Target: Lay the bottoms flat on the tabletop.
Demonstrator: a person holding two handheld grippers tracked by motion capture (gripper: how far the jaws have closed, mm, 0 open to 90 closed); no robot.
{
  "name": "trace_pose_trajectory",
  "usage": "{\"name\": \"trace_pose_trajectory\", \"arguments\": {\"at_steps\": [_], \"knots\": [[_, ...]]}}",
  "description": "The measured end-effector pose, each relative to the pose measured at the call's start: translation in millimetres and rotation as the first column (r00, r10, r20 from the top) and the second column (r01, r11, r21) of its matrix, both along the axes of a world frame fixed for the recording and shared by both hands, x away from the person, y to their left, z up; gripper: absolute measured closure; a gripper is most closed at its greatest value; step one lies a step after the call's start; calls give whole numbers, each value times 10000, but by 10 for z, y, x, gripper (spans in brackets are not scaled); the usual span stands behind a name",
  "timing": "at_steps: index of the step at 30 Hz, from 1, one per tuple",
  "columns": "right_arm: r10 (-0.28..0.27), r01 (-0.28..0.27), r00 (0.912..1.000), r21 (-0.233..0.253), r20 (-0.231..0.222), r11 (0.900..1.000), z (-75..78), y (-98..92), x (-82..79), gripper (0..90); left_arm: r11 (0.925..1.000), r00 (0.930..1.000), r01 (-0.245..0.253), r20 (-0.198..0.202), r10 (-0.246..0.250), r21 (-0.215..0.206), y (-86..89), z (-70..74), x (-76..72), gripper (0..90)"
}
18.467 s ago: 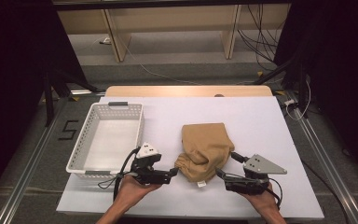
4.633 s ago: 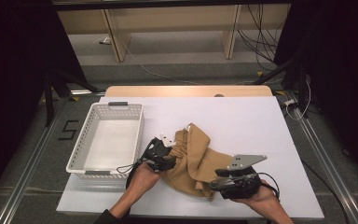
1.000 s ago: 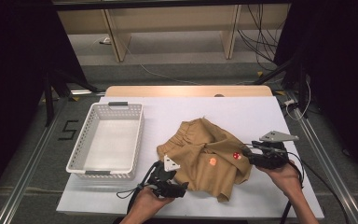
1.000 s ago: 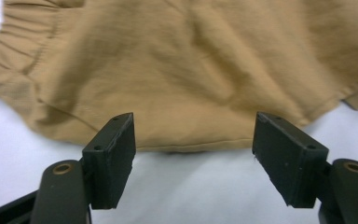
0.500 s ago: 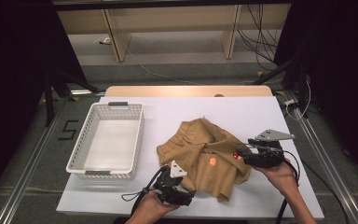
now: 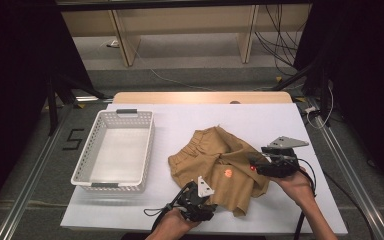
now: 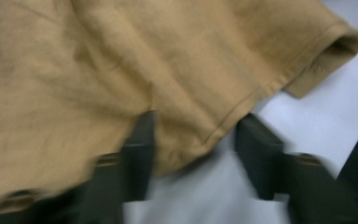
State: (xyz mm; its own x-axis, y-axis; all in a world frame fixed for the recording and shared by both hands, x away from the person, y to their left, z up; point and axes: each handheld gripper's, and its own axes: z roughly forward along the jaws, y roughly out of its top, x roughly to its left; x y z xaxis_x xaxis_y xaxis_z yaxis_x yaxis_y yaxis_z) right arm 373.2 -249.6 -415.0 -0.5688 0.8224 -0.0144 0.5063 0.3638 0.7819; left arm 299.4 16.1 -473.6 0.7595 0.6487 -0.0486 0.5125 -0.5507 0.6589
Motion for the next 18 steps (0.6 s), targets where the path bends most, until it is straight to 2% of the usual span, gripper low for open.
{"name": "trace_pose_trajectory", "arguments": {"at_steps": [1,2,3,4,5,6,7,8,9,10,11,12,15,17,18], "knots": [[0,0,10000,0,0,10000,0,0,0,395,10000,10000,22,15,-22,-48,-6,-9,4,587],[104,-104,9999,-143,-30,9998,11,62,44,400,9999,9998,63,204,-66,145,-11,-24,2,724],[104,-104,9999,-143,-30,9998,11,62,44,400,9999,9998,63,204,-66,145,-11,-24,2,790],[238,-239,9997,-207,-44,9995,20,95,72,411,9998,9996,37,296,-43,197,-4,-25,-2,790],[321,-322,9995,-256,-54,9992,32,128,100,426,9997,9993,42,375,-52,259,7,-19,-2,849],[360,-361,9993,-297,-48,9989,42,161,133,451,9996,9991,71,412,-83,280,22,-13,7,869],[436,-440,9990,-375,-113,9983,55,187,166,491,9996,9991,67,412,-79,281,44,-3,21,875],[589,-596,9981,-483,-156,9971,75,233,218,612,9997,9992,30,410,-41,261,70,7,36,879],[589,-596,9981,-483,-156,9971,75,233,218,612,9997,9992,-20,402,11,223,98,13,48,879],[678,-678,9977,-633,-23,9957,88,256,248,780,9997,9993,-79,376,70,240,164,21,68,879],[678,-678,9977,-633,-23,9957,88,256,248,780,9997,9993,-79,376,70,240,164,21,68,879],[668,-657,9977,-685,135,9955,93,235,250,855,9995,9994,-150,321,141,291,236,17,85,879],[629,-617,9979,-798,131,9949,89,185,249,873,9992,9994,-257,239,250,319,301,14,102,879],[241,-230,9996,-864,116,9960,78,54,253,876,9987,9992,-352,210,344,356,353,18,120,880],[241,-230,9996,-864,116,9960,78,54,253,876,9983,9990,-402,236,392,413,376,24,130,880]]}}
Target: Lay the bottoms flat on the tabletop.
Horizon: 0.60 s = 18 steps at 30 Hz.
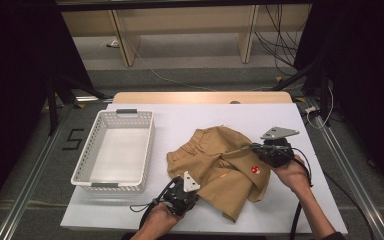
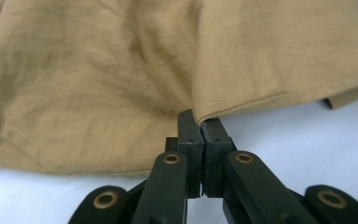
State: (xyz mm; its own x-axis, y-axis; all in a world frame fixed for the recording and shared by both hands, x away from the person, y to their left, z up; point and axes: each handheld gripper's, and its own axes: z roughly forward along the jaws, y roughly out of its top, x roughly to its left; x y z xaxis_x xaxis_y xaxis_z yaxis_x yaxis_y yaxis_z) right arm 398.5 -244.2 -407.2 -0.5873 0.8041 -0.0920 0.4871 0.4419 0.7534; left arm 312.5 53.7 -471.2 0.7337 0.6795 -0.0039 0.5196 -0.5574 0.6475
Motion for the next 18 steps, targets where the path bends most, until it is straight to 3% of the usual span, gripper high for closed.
{"name": "trace_pose_trajectory", "arguments": {"at_steps": [4,6,9,12,17,18], "knots": [[-636,638,9979,136,-142,9979,-36,-232,2,875,9994,9995,-255,203,251,228,79,11,50,879],[-1003,1002,9947,-18,-223,9950,-78,-367,-31,874,9984,9980,-489,409,476,301,134,3,92,879],[-1154,1154,9928,-22,-326,9933,-113,-441,-69,874,9974,9968,-613,527,593,382,160,-9,119,879],[-1468,1454,9880,-310,-473,9889,-188,-574,-171,873,9958,9946,-851,631,828,341,202,-9,151,877],[-1855,1846,9800,-191,-716,9826,-253,-739,-277,873,9942,9930,-981,704,949,444,216,-16,164,877],[-1950,1951,9767,-75,-895,9808,-283,-795,-357,873,9938,9925,-1013,730,978,459,213,-17,167,877]]}}
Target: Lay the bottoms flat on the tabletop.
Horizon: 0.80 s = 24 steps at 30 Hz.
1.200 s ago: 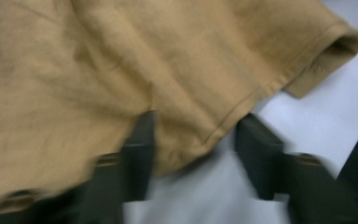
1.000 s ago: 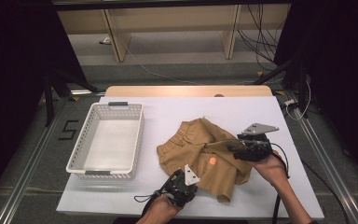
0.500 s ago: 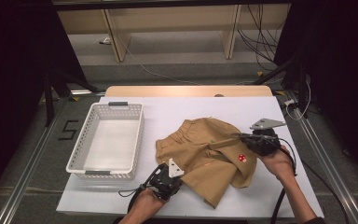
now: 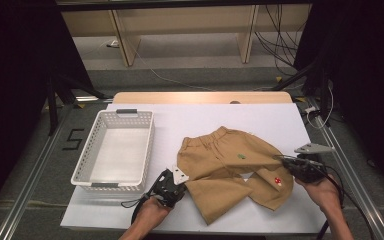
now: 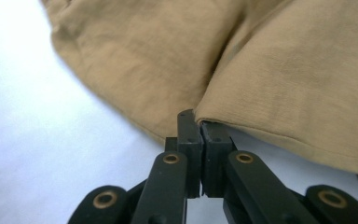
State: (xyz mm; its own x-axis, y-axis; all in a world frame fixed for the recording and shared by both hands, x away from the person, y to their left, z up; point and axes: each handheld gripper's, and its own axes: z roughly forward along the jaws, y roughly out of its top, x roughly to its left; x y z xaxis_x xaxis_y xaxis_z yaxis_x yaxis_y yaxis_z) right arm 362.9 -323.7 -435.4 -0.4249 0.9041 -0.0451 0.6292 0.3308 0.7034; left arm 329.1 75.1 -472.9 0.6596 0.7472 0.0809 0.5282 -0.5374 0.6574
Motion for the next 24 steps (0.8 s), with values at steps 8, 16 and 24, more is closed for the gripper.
{"name": "trace_pose_trajectory", "arguments": {"at_steps": [8,16,24], "knots": [[78,-77,9991,9,-409,10000,-96,-44,-269,873,9999,9999,-103,75,102,92,-9,-10,0,874],[-132,131,9990,-34,-433,9999,-95,-24,-232,701,9975,9973,-505,563,477,495,5,-3,37,874],[-112,112,9999,456,8,9989,81,-7,25,449,9950,9960,-885,187,877,462,-9,20,76,714]]}}
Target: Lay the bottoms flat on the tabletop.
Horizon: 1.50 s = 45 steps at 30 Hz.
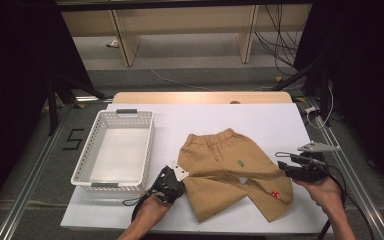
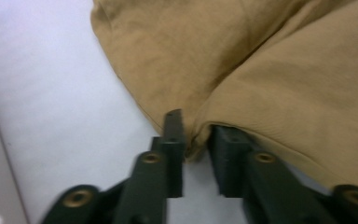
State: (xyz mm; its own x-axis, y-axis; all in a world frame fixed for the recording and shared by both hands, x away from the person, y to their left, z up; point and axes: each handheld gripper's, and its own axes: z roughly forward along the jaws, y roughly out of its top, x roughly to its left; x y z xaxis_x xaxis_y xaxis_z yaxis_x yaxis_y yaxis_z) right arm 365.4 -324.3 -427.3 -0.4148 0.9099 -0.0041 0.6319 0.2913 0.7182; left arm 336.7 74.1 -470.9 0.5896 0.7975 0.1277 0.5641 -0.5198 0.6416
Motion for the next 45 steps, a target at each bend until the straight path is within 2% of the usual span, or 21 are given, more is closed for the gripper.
{"name": "trace_pose_trajectory", "arguments": {"at_steps": [1,3,4,7,8,9,10,13,14,15,16,21,23,24,27,28,32,36,38,40,45], "knots": [[0,0,10000,0,0,10000,0,0,0,449,10000,10000,0,0,0,0,0,0,0,699],[91,-91,9999,-30,147,10000,18,22,92,440,9990,10000,-35,-65,32,-446,22,77,-9,678],[290,-291,9995,104,84,9995,35,52,184,427,9979,10000,-68,23,70,-637,42,184,-13,591],[456,-456,9990,56,-11,9989,42,92,273,409,9973,9999,46,-161,-58,-738,61,286,-16,498],[555,-555,9985,-50,-3,9984,49,133,334,400,9931,9997,34,-219,-60,-1169,100,380,-35,490],[555,-555,9985,-50,-3,9984,49,133,334,400,9931,9997,34,-219,-60,-1169,100,380,-35,479],[715,-715,9974,3,9,9974,44,160,379,389,9867,9995,21,-312,-72,-1627,110,434,-39,465],[667,-667,9978,-17,-15,9978,30,187,406,365,9810,9992,-69,-397,-8,-1939,115,455,-20,426],[723,-724,9974,-103,-69,9973,19,198,416,358,9763,9978,-146,-656,4,-2158,131,476,11,406],[723,-724,9974,-103,-69,9973,19,198,416,358,9763,9978,-146,-656,4,-2158,131,476,11,398],[722,-722,9974,-92,-31,9973,22,196,414,357,9704,9976,-318,-674,160,-2395,145,505,33,396],[600,-600,9982,37,25,9982,42,189,444,354,9692,9966,-725,-559,609,-2352,121,476,114,345],[653,-653,9979,103,42,9978,46,202,476,348,9676,9931,-1020,-801,856,-2309,99,426,174,313],[715,-715,9974,49,19,9974,42,234,514,347,9613,9879,-1340,-1085,1105,-2406,88,376,230,308],[793,-793,9968,-39,-74,9968,28,273,568,346,9588,9844,-1532,-1220,1268,-2392,68,309,282,307],[860,-861,9960,-52,-231,9963,8,311,629,347,9591,9824,-1603,-1319,1321,-2334,51,224,312,307],[1067,-1075,9934,-159,-424,9941,-40,374,725,349,9620,9766,-1750,-1612,1425,-2094,46,107,354,317],[1439,-1473,9864,-377,-798,9884,-121,488,858,367,9577,9638,-2145,-2002,1758,-1919,74,-10,406,330],[1490,-1529,9849,-389,-877,9875,-134,504,880,373,9580,9630,-2165,-2027,1778,-1880,74,-22,410,339],[1519,-1574,9822,-430,-1100,9866,-183,529,934,379,9558,9570,-2280,-2238,1849,-1856,91,-55,432,371],[1614,-1727,9739,-597,-1594,9832,-253,552,961,384,9558,9562,-2299,-2255,1868,-1830,111,-83,442,421]]}}
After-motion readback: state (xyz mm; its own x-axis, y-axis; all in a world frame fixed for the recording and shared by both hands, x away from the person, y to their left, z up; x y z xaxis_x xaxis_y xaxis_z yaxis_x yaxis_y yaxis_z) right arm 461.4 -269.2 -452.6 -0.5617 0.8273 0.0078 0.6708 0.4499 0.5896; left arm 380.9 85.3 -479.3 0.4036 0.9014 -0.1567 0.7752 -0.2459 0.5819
